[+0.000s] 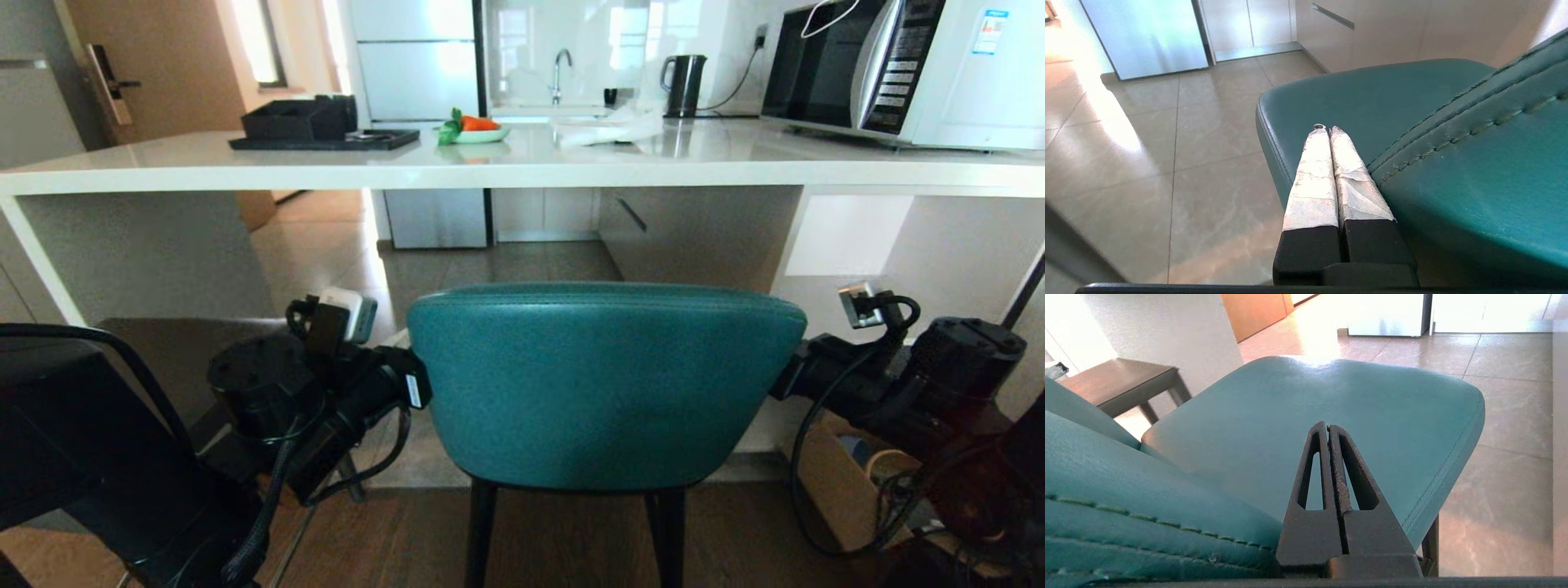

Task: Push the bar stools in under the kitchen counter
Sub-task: Pull the blue chair out from under the dining table

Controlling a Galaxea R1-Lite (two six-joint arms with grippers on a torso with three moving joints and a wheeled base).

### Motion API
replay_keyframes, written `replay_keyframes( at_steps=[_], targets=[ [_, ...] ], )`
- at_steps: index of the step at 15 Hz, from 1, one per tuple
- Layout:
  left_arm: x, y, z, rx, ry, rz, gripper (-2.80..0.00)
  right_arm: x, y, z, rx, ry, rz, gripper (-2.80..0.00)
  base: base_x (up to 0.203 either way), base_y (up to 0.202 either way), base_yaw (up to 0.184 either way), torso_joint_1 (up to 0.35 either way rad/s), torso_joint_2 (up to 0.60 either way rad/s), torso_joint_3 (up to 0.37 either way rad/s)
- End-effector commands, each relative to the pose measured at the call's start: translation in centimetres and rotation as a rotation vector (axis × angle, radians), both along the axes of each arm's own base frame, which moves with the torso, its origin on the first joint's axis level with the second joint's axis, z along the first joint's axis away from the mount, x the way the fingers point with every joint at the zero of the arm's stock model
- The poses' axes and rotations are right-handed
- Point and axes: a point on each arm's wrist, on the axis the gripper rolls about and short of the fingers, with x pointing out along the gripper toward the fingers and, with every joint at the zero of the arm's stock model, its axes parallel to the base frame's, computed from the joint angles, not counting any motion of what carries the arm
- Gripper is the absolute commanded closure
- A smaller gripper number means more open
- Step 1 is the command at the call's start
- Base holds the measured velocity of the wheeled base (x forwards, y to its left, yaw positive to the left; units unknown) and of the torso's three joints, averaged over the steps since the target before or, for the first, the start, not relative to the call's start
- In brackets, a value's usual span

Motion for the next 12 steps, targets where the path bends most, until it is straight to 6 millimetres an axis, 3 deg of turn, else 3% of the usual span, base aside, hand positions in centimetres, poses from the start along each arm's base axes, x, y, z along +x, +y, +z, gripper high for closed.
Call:
replay_keyframes(
  at_steps=[1,7,12],
  targets=[
    [-1.14,-1.78,0.11,-0.006,-0.008,-0.069,0.0,0.01,0.03,0.04,0.002,-0.006,0.004,0.0,-0.192,0.0,-0.002,0.004,0.01,0.005],
    [-1.24,-1.82,0.18,-0.002,-0.012,-0.069,0.0,-0.02,-0.02,0.04,0.001,-0.006,0.003,0.0,-0.174,0.0,-0.003,0.001,0.0,0.003],
    [-1.16,-1.85,-0.03,0.027,-0.021,-0.059,0.0,-0.01,-0.02,0.01,0.002,-0.005,0.003,0.0,0.0,0.0,0.0,0.0,0.0,0.0]
  ],
)
